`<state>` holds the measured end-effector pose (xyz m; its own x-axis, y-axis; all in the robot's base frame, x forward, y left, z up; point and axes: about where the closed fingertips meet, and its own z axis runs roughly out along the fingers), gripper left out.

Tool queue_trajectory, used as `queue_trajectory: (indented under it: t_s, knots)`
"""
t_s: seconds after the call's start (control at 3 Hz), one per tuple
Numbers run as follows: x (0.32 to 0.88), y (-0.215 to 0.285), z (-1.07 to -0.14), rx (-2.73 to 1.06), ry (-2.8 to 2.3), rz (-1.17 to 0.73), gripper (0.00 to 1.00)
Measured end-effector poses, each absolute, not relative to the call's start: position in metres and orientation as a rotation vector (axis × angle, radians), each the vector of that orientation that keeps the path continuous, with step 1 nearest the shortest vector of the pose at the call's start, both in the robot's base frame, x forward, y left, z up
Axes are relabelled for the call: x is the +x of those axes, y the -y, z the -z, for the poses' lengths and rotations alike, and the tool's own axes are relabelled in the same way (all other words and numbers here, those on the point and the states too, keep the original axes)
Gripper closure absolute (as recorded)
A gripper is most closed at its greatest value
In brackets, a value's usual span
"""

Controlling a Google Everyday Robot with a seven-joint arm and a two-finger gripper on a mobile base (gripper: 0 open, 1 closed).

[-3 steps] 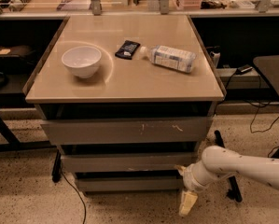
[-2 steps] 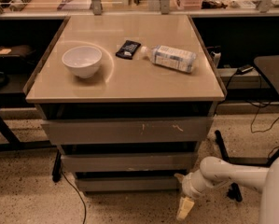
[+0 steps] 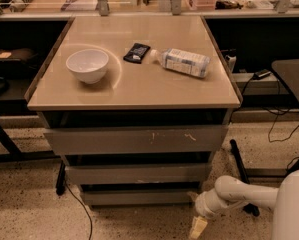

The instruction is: Open bottom drawer

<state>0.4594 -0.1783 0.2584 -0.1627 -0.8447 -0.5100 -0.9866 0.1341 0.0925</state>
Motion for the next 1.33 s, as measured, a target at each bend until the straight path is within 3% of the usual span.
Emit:
queue_trajectory:
  t_s: [0.67,1.33]
  knots:
    - [0.471,0.176,-0.237,-1.765,-2.014,-0.520,0.00]
    - [0.496,0.179,-0.206,-1.715,-1.864,-0.295,0.00]
